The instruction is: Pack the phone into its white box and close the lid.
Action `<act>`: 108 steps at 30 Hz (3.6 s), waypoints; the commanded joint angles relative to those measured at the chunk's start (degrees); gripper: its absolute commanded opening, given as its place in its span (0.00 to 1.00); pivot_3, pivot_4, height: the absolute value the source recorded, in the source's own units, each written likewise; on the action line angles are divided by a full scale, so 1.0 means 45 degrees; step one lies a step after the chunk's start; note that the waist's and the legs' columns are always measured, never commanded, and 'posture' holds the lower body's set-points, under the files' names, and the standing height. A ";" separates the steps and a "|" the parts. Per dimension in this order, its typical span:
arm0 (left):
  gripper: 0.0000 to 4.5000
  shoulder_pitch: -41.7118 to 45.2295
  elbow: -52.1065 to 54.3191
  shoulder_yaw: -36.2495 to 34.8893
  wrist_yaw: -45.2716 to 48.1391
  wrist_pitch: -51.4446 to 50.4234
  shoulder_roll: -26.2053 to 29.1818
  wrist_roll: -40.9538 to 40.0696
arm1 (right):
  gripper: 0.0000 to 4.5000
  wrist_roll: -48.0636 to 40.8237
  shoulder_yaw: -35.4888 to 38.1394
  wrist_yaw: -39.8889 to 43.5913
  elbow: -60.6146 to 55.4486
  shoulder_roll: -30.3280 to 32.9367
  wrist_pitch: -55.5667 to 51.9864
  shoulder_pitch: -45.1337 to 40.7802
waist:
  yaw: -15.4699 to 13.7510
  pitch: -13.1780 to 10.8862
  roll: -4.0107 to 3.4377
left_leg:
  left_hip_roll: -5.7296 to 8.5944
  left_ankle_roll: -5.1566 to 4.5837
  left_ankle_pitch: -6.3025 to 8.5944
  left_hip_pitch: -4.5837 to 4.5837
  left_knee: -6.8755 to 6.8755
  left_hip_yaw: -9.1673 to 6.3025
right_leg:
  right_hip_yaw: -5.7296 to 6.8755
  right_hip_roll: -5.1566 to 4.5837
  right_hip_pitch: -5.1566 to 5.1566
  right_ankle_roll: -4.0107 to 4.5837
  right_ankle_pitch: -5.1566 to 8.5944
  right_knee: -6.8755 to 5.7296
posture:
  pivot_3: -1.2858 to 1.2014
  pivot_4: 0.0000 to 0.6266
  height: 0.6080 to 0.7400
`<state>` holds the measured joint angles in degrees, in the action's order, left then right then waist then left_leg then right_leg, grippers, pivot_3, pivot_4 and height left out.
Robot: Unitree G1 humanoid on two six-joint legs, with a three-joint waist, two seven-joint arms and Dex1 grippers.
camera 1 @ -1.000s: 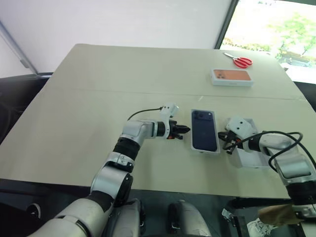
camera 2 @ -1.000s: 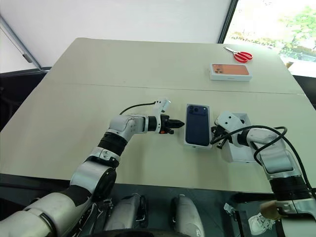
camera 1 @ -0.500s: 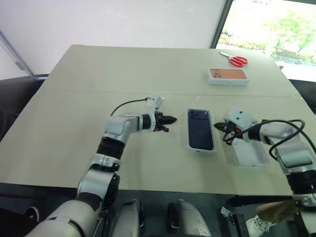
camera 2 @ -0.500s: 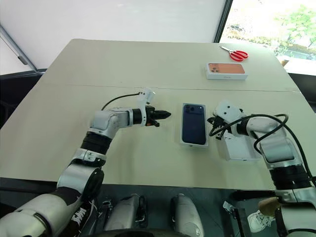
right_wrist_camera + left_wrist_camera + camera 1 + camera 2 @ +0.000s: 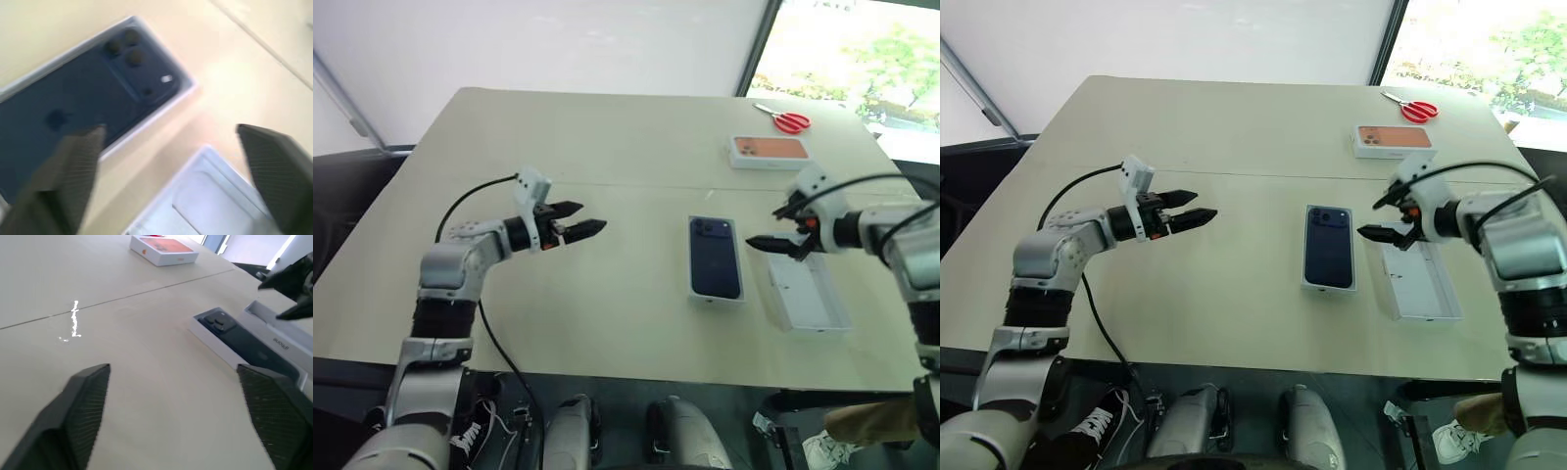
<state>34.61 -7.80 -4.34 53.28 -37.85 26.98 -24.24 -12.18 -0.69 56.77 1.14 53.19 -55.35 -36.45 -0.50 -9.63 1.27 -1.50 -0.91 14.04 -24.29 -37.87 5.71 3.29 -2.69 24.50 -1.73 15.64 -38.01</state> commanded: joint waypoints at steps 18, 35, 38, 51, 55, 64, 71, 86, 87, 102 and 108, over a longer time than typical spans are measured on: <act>0.99 -0.3385 0.4276 0.0605 0.2844 0.5711 0.1319 -0.0271 | 1.00 -0.1355 0.0901 -0.4424 -0.3464 -0.1003 -0.8237 0.0683 | 0.0293 0.0008 -0.0035 | 0.0004 0.0012 -0.0005 -0.0017 0.0076 0.0009 | -0.0003 -0.0019 0.0049 0.0032 -0.0003 0.0012 | 0.52 0.24 1.00; 0.99 -0.3345 0.3988 0.1067 0.1816 0.6207 0.0862 0.0010 | 1.00 -0.5355 0.2024 -0.8798 -0.4137 -0.1124 -0.8256 0.1580 | 0.0282 0.0007 -0.0032 | 0.0001 -0.0001 -0.0011 -0.0019 0.0057 0.0033 | -0.0001 0.0016 0.0036 -0.0033 -0.0030 0.0009 | 0.52 0.24 1.00; 0.99 -0.3403 0.4031 0.1169 0.1627 0.6151 0.0838 0.0040 | 1.00 -0.6700 0.2422 -1.0132 -0.3586 -0.1373 -0.8256 0.1659 | 0.0256 0.0006 -0.0031 | -0.0004 -0.0001 -0.0011 -0.0019 0.0057 0.0033 | -0.0001 0.0032 0.0036 -0.0040 -0.0030 0.0004 | 0.52 0.24 1.00; 1.00 -0.3509 0.4363 0.1336 0.1054 0.5876 0.0886 0.0005 | 0.61 -1.0912 0.2669 -1.5068 -0.2399 -0.1621 -0.8256 0.1340 | 0.0263 0.0006 -0.0030 | -0.0003 -0.0004 -0.0013 -0.0020 0.0048 0.0037 | -0.0002 0.0038 0.0028 -0.0061 -0.0031 0.0005 | 0.52 0.24 1.00; 1.00 -0.3473 0.4356 0.1282 0.0917 0.5718 0.0861 -0.0029 | 0.61 -1.1462 0.2658 -1.5836 -0.2206 -0.1641 -0.8256 0.1323 | 0.0258 0.0006 -0.0030 | -0.0004 -0.0004 -0.0013 -0.0020 0.0049 0.0037 | -0.0002 0.0040 0.0028 -0.0064 -0.0029 0.0005 | 0.52 0.24 1.00; 1.00 -0.3417 0.4397 0.1318 0.0669 0.5675 0.0797 -0.0045 | 0.48 -1.2288 0.2404 -1.6782 -0.2149 -0.1696 -0.8256 0.1315 | 0.0256 0.0006 -0.0030 | -0.0004 -0.0004 -0.0013 -0.0021 0.0049 0.0038 | -0.0003 0.0040 0.0028 -0.0068 -0.0027 0.0006 | 0.52 0.24 1.00; 1.00 -0.3477 0.4454 0.1340 0.0408 0.5619 0.0728 0.0011 | 0.01 -1.0844 0.2616 -1.6554 -0.2016 -0.2010 -0.8256 0.1964 | 0.0253 0.0012 -0.0019 | -0.0004 -0.0005 -0.0012 -0.0015 0.0048 0.0037 | -0.0003 0.0041 0.0017 -0.0073 -0.0025 0.0009 | 0.52 0.24 1.00; 1.00 -0.3052 0.3962 0.0978 -0.0171 0.4868 0.0727 -0.0152 | 0.01 -0.9855 0.5802 -1.4375 -0.0325 -0.5838 -0.4917 -0.2628 | 0.0240 0.0008 -0.0025 | -0.0013 -0.0013 -0.0009 -0.0028 0.0045 0.0042 | -0.0008 0.0056 0.0028 -0.0085 -0.0031 0.0012 | 0.52 0.24 1.00; 1.00 -0.2981 0.3909 0.0972 -0.0169 0.4740 0.0719 -0.0226 | 0.01 -1.0978 0.6782 -1.4602 0.0261 -0.6580 -0.4731 -0.3175 | 0.0256 0.0007 -0.0023 | -0.0011 -0.0016 -0.0008 -0.0030 0.0043 0.0044 | -0.0008 0.0054 0.0027 -0.0086 -0.0032 0.0013 | 0.52 0.24 1.00; 1.00 -0.2225 0.3516 0.0930 -0.1422 0.4265 -0.0316 -0.0038 | 0.01 -1.9985 0.5747 -1.8298 -0.0705 -1.0796 -0.3318 -0.0134 | 0.0312 0.0005 -0.0032 | -0.0008 -0.0017 -0.0009 -0.0025 0.0062 0.0046 | -0.0008 0.0036 0.0022 -0.0086 -0.0039 0.0011 | 0.52 0.24 1.00; 1.00 -0.2203 0.3459 0.0999 -0.1816 0.3828 -0.0680 -0.0238 | 0.01 -1.9889 0.4522 -1.7794 -0.0107 -0.9590 -0.2837 0.1170 | 0.0331 0.0002 -0.0036 | -0.0012 -0.0019 -0.0010 -0.0012 0.0056 0.0049 | -0.0008 0.0039 0.0018 -0.0086 -0.0038 0.0006 | 0.52 0.24 1.00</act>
<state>23.94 6.88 0.77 45.56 -20.07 24.23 -24.39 -100.39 20.61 -25.27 1.36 9.03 -68.41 -31.50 0.99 -9.62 1.11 -1.55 -1.00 13.99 -24.35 -37.62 5.93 3.25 -2.51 24.58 -2.12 15.47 -37.98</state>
